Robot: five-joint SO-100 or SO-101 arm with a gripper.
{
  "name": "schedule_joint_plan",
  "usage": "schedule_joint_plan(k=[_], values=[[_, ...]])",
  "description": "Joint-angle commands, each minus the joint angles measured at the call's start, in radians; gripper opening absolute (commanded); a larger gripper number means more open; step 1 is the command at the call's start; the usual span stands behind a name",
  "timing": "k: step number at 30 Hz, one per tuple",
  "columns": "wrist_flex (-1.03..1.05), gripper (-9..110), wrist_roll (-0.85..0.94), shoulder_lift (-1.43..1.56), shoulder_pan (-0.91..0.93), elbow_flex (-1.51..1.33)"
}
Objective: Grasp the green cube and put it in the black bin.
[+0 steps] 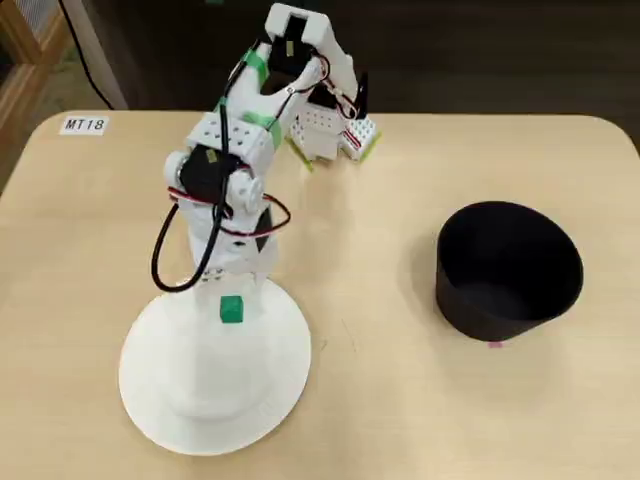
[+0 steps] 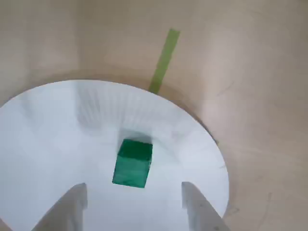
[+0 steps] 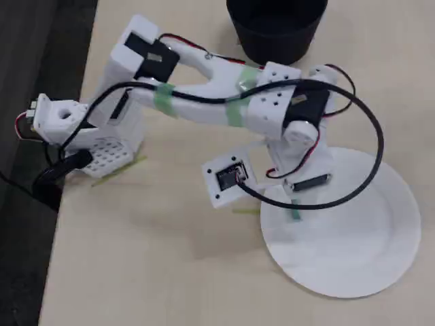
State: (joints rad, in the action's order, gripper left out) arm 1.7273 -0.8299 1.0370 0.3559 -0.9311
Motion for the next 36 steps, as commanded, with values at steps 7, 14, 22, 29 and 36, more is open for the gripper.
schedule_joint_plan(k=[7, 14, 22, 29, 36], values=[[-0.017, 28, 0.006, -0.014, 0.008, 0.040], [-0.020, 27, 0.012, -0.037, 0.009, 0.040], [-0.035, 25, 0.006, -0.063, 0.014, 0.040], [-0.063, 21, -0.003, -0.084, 0.017, 0.041], [-0.091, 14, -0.012, -0.121, 0.020, 0.057]])
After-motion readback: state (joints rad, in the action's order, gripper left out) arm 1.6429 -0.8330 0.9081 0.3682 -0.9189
